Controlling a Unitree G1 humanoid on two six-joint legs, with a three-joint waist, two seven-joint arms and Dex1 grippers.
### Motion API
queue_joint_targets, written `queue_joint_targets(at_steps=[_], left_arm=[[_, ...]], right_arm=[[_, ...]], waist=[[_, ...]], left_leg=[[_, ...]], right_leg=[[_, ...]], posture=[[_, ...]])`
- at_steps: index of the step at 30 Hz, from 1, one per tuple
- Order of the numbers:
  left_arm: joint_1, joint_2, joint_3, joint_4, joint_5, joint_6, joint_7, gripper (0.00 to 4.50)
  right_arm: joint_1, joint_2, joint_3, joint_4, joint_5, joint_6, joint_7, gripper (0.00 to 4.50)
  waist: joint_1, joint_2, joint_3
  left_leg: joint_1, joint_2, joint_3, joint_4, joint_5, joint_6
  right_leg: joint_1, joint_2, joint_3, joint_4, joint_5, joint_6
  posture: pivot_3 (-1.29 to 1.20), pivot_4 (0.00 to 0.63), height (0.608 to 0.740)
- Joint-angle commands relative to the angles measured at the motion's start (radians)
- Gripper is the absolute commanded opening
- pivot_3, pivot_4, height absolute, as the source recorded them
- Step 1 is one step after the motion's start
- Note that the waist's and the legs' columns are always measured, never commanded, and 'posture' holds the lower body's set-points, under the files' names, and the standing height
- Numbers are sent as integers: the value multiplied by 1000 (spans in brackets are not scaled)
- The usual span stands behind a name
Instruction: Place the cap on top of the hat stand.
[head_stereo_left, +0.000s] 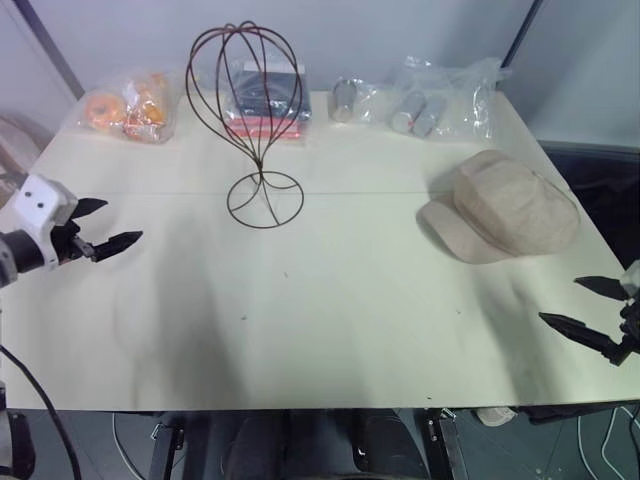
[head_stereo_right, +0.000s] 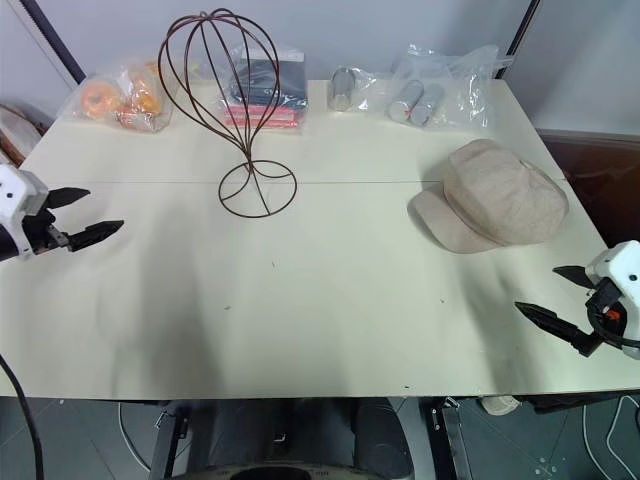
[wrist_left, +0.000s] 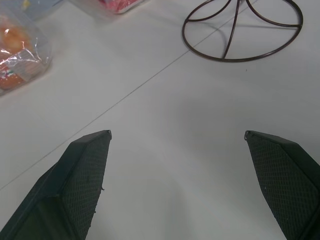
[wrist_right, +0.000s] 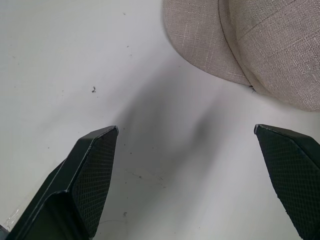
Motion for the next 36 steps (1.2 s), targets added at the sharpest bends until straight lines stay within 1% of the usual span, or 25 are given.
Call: queue_joint_targets(at_steps=[1, 7, 13, 15, 17, 19, 21, 22, 24, 27, 31, 36], left_arm=[[-18, 17, 12, -10, -1, -24, -8, 4485], [-19, 16, 16, -13, -7, 1, 1, 4485], [-19, 15, 17, -45, -27, 43, -14, 4485], [-9, 13, 17, -119, -61, 95, -38, 4485], [21, 15, 17, -233, -118, 169, -86, 4485], [70, 22, 16, -408, -216, 282, -136, 4485], [102, 25, 18, -535, -287, 370, -150, 4485], [111, 21, 11, -597, -321, 405, -154, 4485], [104, -4, -24, -711, -389, 473, -145, 4485], [66, -44, -81, -807, -456, 543, -125, 4485], [-2, -101, -174, -835, -451, 566, -104, 4485], [-63, -132, -240, -816, -418, 548, -104, 4485]], right_arm=[[-3, -6, -18, -3, 2, -18, -1, 4500], [-9, -7, -9, -1, -7, -28, -10, 4500], [-53, -21, 7, -5, -18, -4, -52, 4500], [-61, -45, 33, -25, -48, -17, -63, 4500], [-88, -72, 66, -57, -69, -9, -86, 4500], [-159, -104, 117, -119, -72, 44, -140, 4500], [-212, -124, 160, -159, -79, 83, -177, 4500], [-249, -131, 199, -180, -92, 105, -210, 4500], [-355, -119, 344, -231, -153, 178, -331, 4500], [-463, -64, 537, -277, -245, 249, -466, 4500], [-569, 5, 800, -261, -449, 289, -626, 4500], [-644, 90, 996, -156, -646, 325, -752, 4500]], waist=[[0, 0, 0], [0, 0, 0], [0, 0, 0], [0, 0, 0], [0, 0, 0], [-3, 0, 0], [-7, 0, 0], [-5, 0, 0], [-5, 0, 0], [-1, 0, 0], [0, 0, 0], [-2, 0, 0]], left_leg=[[0, 0, 0, 0, 0, 0], [0, 0, 0, 0, 0, 0], [0, 0, 0, 0, 0, 0], [0, 0, 0, 0, 0, 0], [0, 0, 0, 1, 0, 0], [0, 0, 0, 1, 0, 0], [0, 1, -1, 1, 0, 0], [0, 1, -2, 1, 0, 0], [1, 1, -3, 1, 0, 0], [1, 0, -3, 2, 0, 0], [-1, -3, -3, 3, 0, 0], [-1, -4, -2, 3, 0, 0]], right_leg=[[0, 0, 0, 0, 0, 0], [0, 0, 0, 0, 0, 1], [0, 0, 0, 1, 0, 1], [0, 0, 0, 1, 0, 1], [0, 0, 0, 1, 0, 1], [1, 0, 0, 1, 0, 1], [0, -1, 1, 1, 0, 1], [0, 0, 1, 2, 0, 1], [0, 1, 0, 2, 0, 0], [0, 0, 0, 3, -1, -2], [-1, 0, 0, 4, -1, -3], [-2, 0, 0, 6, 0, 0]], posture=[[0, 150, 740], [0, 150, 740], [0, 150, 740], [0, 150, 740], [0, 150, 740], [0, 150, 740], [0, 150, 740], [0, 150, 740], [0, 150, 740], [0, 150, 740], [0, 150, 740], [0, 150, 740]])
